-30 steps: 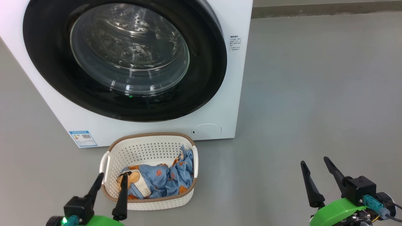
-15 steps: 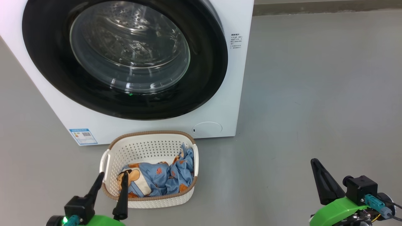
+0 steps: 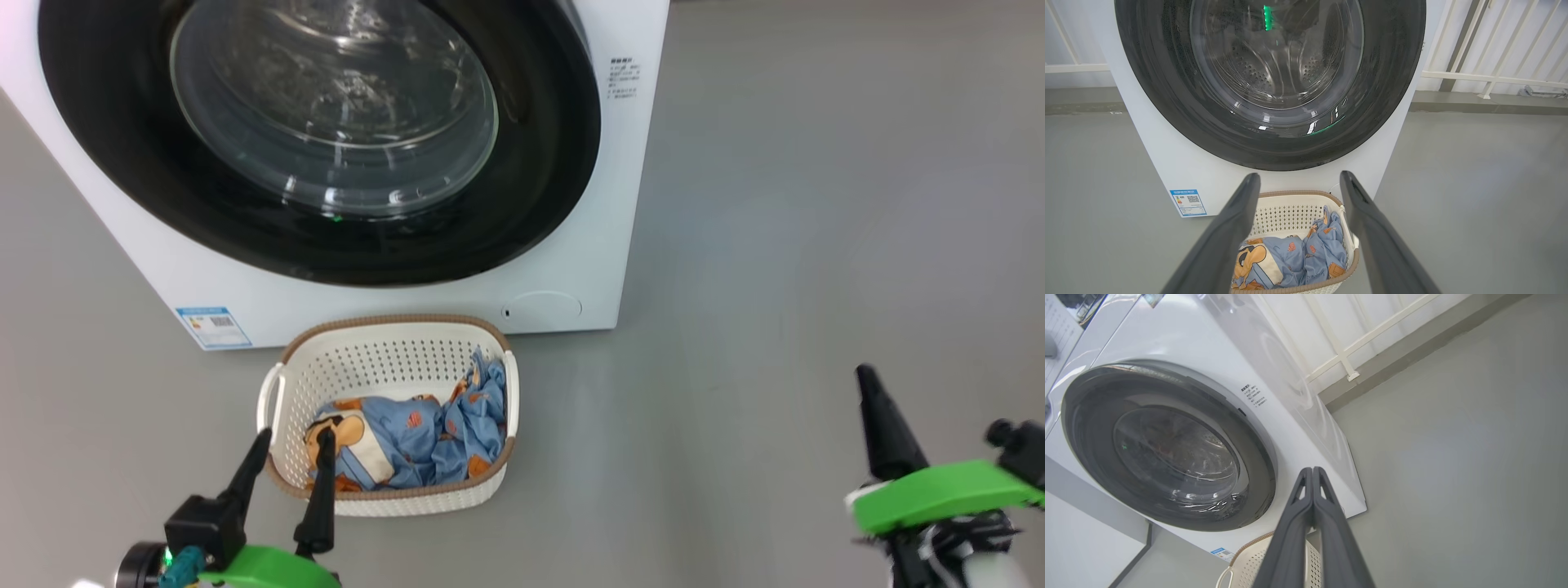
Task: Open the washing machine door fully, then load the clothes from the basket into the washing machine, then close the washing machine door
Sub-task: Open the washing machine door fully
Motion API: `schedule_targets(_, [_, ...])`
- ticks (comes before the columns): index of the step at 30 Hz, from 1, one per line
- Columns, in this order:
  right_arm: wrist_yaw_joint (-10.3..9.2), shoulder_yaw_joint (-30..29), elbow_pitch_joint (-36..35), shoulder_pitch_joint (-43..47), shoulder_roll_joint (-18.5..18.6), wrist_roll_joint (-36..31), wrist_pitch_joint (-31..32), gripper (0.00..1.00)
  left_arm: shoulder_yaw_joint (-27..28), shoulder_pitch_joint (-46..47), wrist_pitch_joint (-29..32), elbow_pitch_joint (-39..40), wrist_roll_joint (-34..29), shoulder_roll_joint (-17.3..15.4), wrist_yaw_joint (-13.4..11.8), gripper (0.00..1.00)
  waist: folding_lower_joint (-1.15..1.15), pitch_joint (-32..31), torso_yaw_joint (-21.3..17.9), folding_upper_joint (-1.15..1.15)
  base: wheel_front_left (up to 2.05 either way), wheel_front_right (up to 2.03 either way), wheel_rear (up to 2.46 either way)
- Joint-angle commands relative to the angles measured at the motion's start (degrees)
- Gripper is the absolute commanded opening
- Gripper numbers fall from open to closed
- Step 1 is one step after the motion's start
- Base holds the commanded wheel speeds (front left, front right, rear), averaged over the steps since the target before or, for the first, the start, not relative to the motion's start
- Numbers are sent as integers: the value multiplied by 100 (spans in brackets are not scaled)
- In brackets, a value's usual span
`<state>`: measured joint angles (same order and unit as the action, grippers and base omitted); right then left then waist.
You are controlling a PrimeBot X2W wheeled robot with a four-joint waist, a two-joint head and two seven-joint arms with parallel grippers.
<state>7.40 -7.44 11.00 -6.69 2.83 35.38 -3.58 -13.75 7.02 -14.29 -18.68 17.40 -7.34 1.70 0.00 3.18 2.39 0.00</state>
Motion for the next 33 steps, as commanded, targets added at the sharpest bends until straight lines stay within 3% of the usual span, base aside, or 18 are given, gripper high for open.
schedule_targets(1, [9, 44, -105, -305, 12, 490, 113, 0, 195, 303, -70, 174, -21, -87, -27, 100, 0, 122, 20, 0, 0, 0, 0])
schedule_targets(3, [9, -218, 53, -585, 8, 1831, 469, 0, 214, 378, -70, 232, -48, -59, -6, 100, 0, 284, 43, 0, 0, 0, 0])
schedule_targets(5, [9, -402, 235, -806, 7, 2618, 711, 0, 236, 429, -70, 258, -58, -34, 1, 100, 0, 412, 63, 0, 0, 0, 0])
schedule_targets(14, [9, -1102, 1550, -2413, 11, 4820, 2008, 0, 334, 797, -71, 413, -187, 97, 80, 100, 0, 1167, 282, 0, 0, 0, 0])
schedule_targets(25, [9, -1167, 2602, -4243, 287, 5515, 2952, 0, 493, 1107, -71, 665, -327, 287, 165, 100, 0, 1788, 596, 0, 0, 0, 0])
schedule_targets(33, [9, -923, 3158, -5551, 509, 5631, 3425, 0, 539, 1256, -71, 729, -377, 386, 261, 100, 0, 2080, 770, 0, 0, 0, 0])
